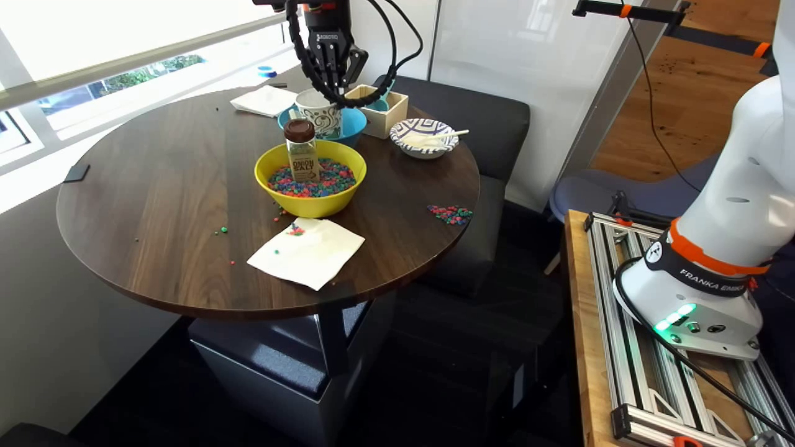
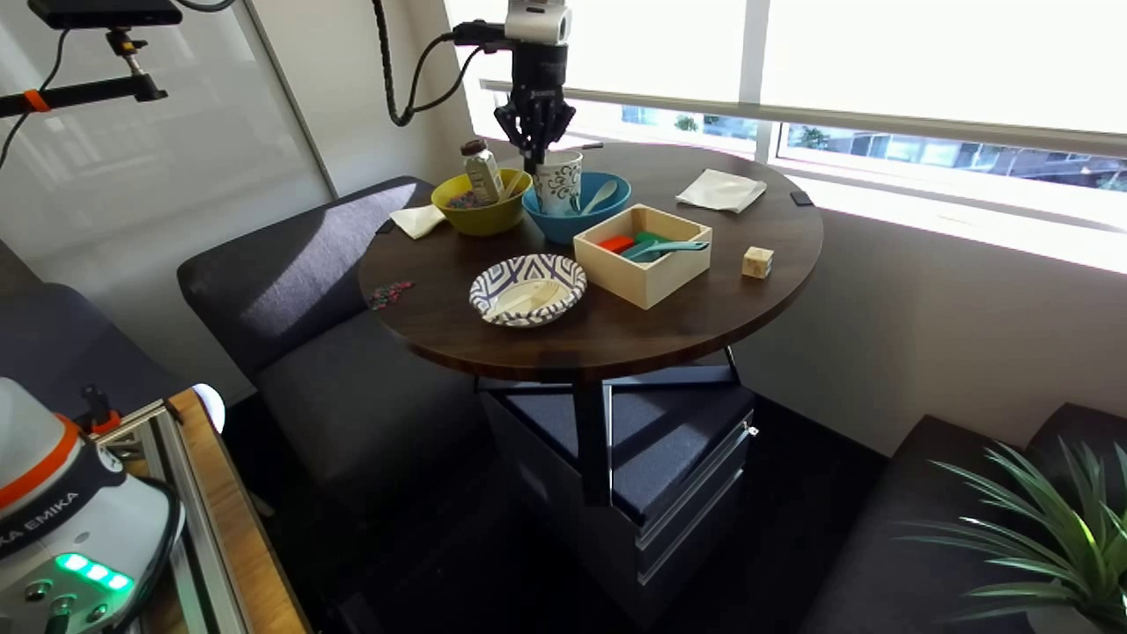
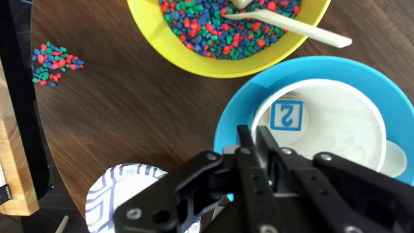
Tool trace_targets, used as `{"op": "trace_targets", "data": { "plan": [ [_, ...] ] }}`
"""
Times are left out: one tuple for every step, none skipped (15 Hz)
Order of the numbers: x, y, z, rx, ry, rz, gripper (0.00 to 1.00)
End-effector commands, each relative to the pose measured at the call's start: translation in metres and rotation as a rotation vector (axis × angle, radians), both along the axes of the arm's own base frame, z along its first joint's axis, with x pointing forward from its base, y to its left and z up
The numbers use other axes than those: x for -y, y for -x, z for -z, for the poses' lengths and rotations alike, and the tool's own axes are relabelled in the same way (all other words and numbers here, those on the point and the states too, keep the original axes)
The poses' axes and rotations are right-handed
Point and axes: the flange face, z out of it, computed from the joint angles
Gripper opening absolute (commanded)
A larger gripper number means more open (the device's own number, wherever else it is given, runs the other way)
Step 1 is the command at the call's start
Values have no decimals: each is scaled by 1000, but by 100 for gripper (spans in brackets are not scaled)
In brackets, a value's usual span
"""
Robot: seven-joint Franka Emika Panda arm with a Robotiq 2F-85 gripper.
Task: Put the paper cup in the blue bowl
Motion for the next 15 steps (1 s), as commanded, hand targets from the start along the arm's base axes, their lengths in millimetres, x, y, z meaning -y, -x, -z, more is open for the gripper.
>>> {"op": "trace_targets", "data": {
  "plan": [
    [-5, -4, 7, -40, -3, 19, 43],
    [-5, -5, 6, -36, -2, 21, 51],
    [-5, -5, 5, -31, -2, 23, 58],
    [-4, -4, 1, -19, -2, 25, 66],
    [-5, -4, -6, 0, -5, 24, 73],
    [-6, -2, -15, 24, -7, 21, 80],
    [-7, 0, -29, 61, -9, 16, 88],
    [-7, 1, -42, 97, -8, 13, 95],
    [-8, 4, -59, 148, -6, 11, 100],
    [-8, 7, -76, 206, 3, 16, 100],
    [-8, 8, -92, 267, 9, 18, 100],
    [-9, 11, -110, 341, 15, 15, 100],
    [-10, 13, -125, 407, 20, 1, 100],
    [-14, 15, -137, 465, 27, -52, 100],
    [-6, -1, -126, 398, 26, -8, 100]
  ]
}}
